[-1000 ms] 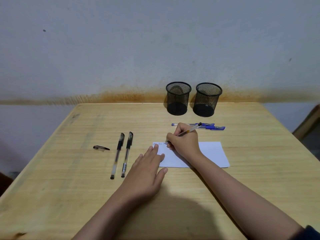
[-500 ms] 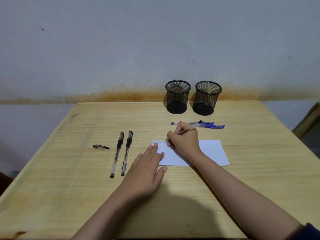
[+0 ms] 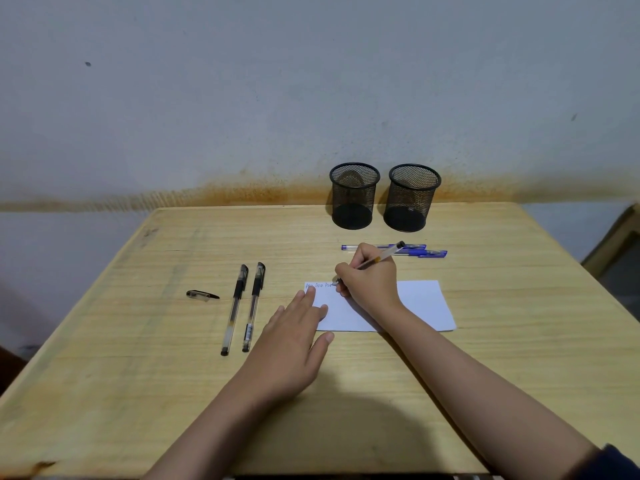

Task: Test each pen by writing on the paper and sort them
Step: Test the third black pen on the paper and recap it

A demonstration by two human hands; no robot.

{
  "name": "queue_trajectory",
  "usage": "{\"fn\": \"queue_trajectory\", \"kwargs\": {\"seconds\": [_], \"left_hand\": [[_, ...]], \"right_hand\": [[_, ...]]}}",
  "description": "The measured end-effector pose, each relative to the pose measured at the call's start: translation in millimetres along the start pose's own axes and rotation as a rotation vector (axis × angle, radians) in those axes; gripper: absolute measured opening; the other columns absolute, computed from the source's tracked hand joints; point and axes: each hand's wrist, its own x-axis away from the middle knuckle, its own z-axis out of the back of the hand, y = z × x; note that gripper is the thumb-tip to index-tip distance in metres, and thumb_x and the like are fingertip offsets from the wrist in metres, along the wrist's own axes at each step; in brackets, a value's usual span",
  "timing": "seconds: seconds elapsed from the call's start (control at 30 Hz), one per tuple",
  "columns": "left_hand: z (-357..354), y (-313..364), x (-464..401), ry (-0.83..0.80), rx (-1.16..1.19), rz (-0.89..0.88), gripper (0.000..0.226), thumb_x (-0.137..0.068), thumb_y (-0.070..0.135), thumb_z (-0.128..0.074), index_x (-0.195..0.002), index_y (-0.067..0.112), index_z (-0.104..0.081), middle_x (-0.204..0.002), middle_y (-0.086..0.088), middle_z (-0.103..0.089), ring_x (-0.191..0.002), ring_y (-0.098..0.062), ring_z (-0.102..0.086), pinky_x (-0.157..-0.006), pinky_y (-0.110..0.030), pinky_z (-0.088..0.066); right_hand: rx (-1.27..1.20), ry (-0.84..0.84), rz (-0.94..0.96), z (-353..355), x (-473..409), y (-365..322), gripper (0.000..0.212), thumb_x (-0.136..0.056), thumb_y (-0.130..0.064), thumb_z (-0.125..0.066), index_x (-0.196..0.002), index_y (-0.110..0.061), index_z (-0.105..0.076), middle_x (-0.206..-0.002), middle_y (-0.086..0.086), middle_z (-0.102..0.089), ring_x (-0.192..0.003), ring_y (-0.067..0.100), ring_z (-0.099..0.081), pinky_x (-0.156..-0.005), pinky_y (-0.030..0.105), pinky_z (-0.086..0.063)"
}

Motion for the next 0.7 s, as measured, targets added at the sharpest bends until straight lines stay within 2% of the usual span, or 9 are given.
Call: {"fn": "queue_trajectory", "kwargs": {"seconds": [0.07,0.17,0.3,0.37,0.5,0.6,0.67,0.7], "left_hand": [[0.8,0.5,0.1,0.006,0.005,-0.005,0.057,-0.089,0.048,-0.021,-0.140,0.024,-0.031,-0.158,0.003,-0.008,-0.144,-0.006,0.003,-0.115,-0.028,-0.001],[0.7,0.5,0.4,0.013,0.015,-0.007,0.055,-0.091,0.046,-0.023,-0.139,0.023,-0.032,-0.158,0.003,-0.009,-0.144,-0.006,0.002,-0.115,-0.028,-0.001],[0.7,2.0,1.6,0.030,0.000,0.001,0.048,-0.097,0.041,-0.031,-0.140,0.023,-0.031,-0.158,0.003,-0.009,-0.144,-0.006,0.001,-0.116,-0.029,-0.001],[3.4,2.4,4.0,0.088,0.007,-0.015,0.048,-0.095,0.044,-0.034,-0.138,0.023,-0.035,-0.157,0.003,-0.013,-0.144,-0.007,-0.004,-0.115,-0.027,0.001],[25.7,-7.8,8.4,0.310,0.119,0.023,0.050,-0.087,0.052,-0.036,-0.126,0.025,-0.051,-0.143,0.014,-0.034,-0.135,-0.001,-0.026,-0.113,-0.029,-0.004],[49.6,-33.9,10.8,0.476,0.121,0.138,0.036,-0.087,0.033,-0.048,-0.117,0.018,-0.060,-0.133,0.002,-0.054,-0.125,-0.015,-0.045,-0.114,-0.047,-0.022],[63.4,-55.4,13.8,0.524,0.113,0.252,0.030,-0.088,0.017,-0.052,-0.116,0.015,-0.061,-0.129,-0.004,-0.058,-0.121,-0.025,-0.050,-0.106,-0.055,-0.034],[68.5,-65.1,16.2,0.524,0.117,0.317,0.032,-0.087,0.011,-0.053,-0.118,0.016,-0.060,-0.129,-0.004,-0.058,-0.121,-0.026,-0.050,-0.105,-0.056,-0.035]], "right_hand": [[-0.027,0.004,-0.003,0.2,-1.0,1.1,0.025,-0.078,0.007,-0.060,-0.061,-0.005,-0.044,-0.056,0.027,-0.054,-0.044,0.025,-0.060,-0.047,0.032,-0.052],[-0.080,0.027,-0.034,2.1,-2.3,2.5,0.024,-0.078,0.005,-0.061,-0.062,-0.005,-0.045,-0.055,0.023,-0.054,-0.047,0.032,-0.061,-0.052,0.041,-0.056],[-0.322,0.041,-0.127,4.5,-5.9,1.5,0.027,-0.085,-0.002,-0.066,-0.065,-0.007,-0.048,-0.060,0.021,-0.057,-0.051,0.028,-0.061,-0.052,0.034,-0.053],[-0.474,0.007,-0.186,5.6,-8.1,-0.3,0.027,-0.086,-0.003,-0.066,-0.066,-0.008,-0.049,-0.063,0.019,-0.058,-0.054,0.026,-0.061,-0.053,0.033,-0.052],[-0.542,-0.052,-0.213,8.3,-9.7,-2.3,0.023,-0.087,0.000,-0.064,-0.069,-0.007,-0.052,-0.063,0.015,-0.060,-0.055,0.023,-0.063,-0.055,0.030,-0.056],[-0.536,-0.123,-0.191,9.6,-8.9,-3.1,0.018,-0.087,-0.006,-0.065,-0.074,-0.003,-0.053,-0.062,0.014,-0.061,-0.051,0.025,-0.059,-0.052,0.031,-0.055],[-0.525,-0.182,-0.157,9.8,-7.7,-3.4,0.017,-0.087,-0.011,-0.067,-0.078,-0.002,-0.055,-0.058,0.014,-0.058,-0.048,0.024,-0.056,-0.051,0.032,-0.052],[-0.517,-0.203,-0.146,9.8,-6.8,-3.4,0.017,-0.087,-0.012,-0.067,-0.078,-0.002,-0.056,-0.056,0.015,-0.055,-0.046,0.023,-0.054,-0.050,0.031,-0.051]]}}
